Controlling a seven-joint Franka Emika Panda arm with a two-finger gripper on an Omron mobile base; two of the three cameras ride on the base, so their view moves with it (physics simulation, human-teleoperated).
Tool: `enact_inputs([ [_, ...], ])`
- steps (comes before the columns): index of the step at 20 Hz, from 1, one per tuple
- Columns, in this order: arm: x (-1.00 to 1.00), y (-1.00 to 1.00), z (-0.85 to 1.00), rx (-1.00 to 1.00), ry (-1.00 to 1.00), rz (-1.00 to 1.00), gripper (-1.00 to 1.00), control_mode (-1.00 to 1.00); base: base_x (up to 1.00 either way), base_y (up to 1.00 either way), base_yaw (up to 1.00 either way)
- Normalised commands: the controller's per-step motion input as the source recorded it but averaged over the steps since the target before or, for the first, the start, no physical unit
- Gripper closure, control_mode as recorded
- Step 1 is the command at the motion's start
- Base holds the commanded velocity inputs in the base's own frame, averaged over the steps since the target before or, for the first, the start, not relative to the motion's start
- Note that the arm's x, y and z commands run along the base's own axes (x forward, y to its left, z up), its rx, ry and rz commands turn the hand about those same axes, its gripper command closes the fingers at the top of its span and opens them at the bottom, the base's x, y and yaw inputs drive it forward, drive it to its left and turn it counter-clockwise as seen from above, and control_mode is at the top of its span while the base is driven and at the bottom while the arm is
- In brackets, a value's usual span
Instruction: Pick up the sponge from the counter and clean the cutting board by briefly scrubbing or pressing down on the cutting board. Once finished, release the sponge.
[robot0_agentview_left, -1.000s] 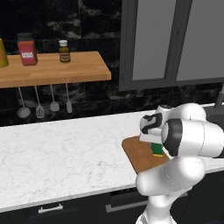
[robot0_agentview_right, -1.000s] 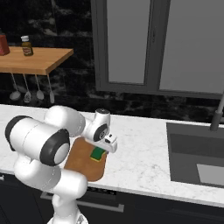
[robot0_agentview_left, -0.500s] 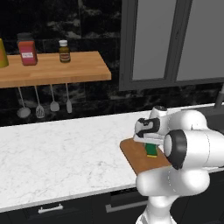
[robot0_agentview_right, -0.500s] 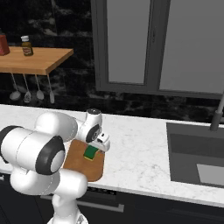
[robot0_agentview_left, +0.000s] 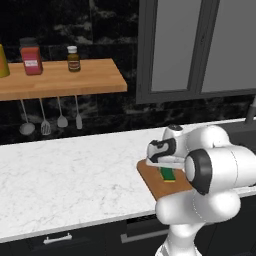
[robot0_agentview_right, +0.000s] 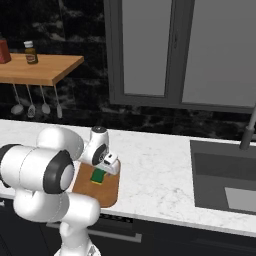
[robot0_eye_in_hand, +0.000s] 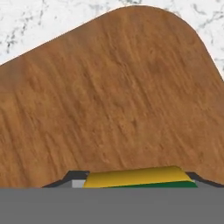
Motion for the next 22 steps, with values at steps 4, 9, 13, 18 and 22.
enact_inputs([
  [4, -0.37, 0.47, -0.24, 0.00, 0.00, 0.00, 1.00, -1.00, 0.00, 0.00, 0.00],
  [9, -0.49, 0.52, -0.71, 0.00, 0.07, 0.00, 1.00, -1.00, 0.00, 0.00, 0.00],
  [13, -0.46, 0.45, -0.98, 0.00, 0.14, 0.00, 1.00, -1.00, 0.00, 0.00, 0.00],
  [18, -0.20, 0.41, -1.00, 0.00, 0.26, 0.00, 1.00, -1.00, 0.00, 0.00, 0.00],
  [22, -0.64, 0.10, -0.20, 0.00, 0.03, 0.00, 1.00, -1.00, 0.00, 0.00, 0.00],
])
